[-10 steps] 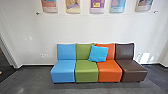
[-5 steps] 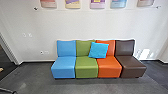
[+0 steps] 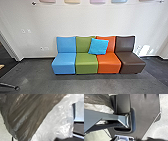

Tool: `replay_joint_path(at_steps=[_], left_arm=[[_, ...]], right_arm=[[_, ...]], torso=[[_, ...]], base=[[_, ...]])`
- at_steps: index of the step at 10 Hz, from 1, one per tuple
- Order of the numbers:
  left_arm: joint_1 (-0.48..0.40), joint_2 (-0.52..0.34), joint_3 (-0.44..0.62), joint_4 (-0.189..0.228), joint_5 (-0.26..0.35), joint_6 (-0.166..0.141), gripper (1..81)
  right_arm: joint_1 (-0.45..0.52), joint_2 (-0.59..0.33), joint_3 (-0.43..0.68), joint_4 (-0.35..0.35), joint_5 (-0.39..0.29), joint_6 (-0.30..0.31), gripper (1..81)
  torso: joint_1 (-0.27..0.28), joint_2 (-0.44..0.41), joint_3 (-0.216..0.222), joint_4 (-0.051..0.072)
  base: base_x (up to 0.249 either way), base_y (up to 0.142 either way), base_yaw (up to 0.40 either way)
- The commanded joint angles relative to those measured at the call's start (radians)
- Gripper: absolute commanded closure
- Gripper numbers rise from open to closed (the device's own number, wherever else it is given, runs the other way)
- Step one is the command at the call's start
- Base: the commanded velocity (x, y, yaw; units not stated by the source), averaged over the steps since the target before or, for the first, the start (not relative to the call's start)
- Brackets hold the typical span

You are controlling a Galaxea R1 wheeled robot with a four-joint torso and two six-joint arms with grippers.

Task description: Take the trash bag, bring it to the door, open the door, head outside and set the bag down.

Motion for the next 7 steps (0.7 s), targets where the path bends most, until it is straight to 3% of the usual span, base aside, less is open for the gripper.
replay_joint_path(at_steps=[1,2,3,7], left_arm=[[-0.034,0.023,-0.021,0.025,0.076,0.004,81.1],[-0.032,0.023,-0.021,0.025,0.076,0.004,81.1],[-0.032,0.021,-0.021,0.025,0.078,0.004,81.1],[-0.031,0.026,-0.021,0.027,0.078,0.004,81.1]], right_arm=[[0.027,-0.010,0.008,-0.008,-0.057,-0.005,1.0],[0.027,-0.009,0.008,-0.008,-0.057,-0.005,1.0],[0.028,-0.009,0.008,-0.008,-0.057,-0.005,1.0],[0.033,-0.009,0.008,-0.006,-0.057,-0.005,1.0]], torso=[[-0.061,0.094,0.054,0.000],[-0.086,0.134,0.077,0.000],[-0.107,0.166,0.031,0.000],[-0.194,0.298,0.054,0.000]], base=[[0.000,0.000,0.000],[0.000,0.000,0.000],[0.000,0.000,0.000],[0.000,0.000,0.000]])
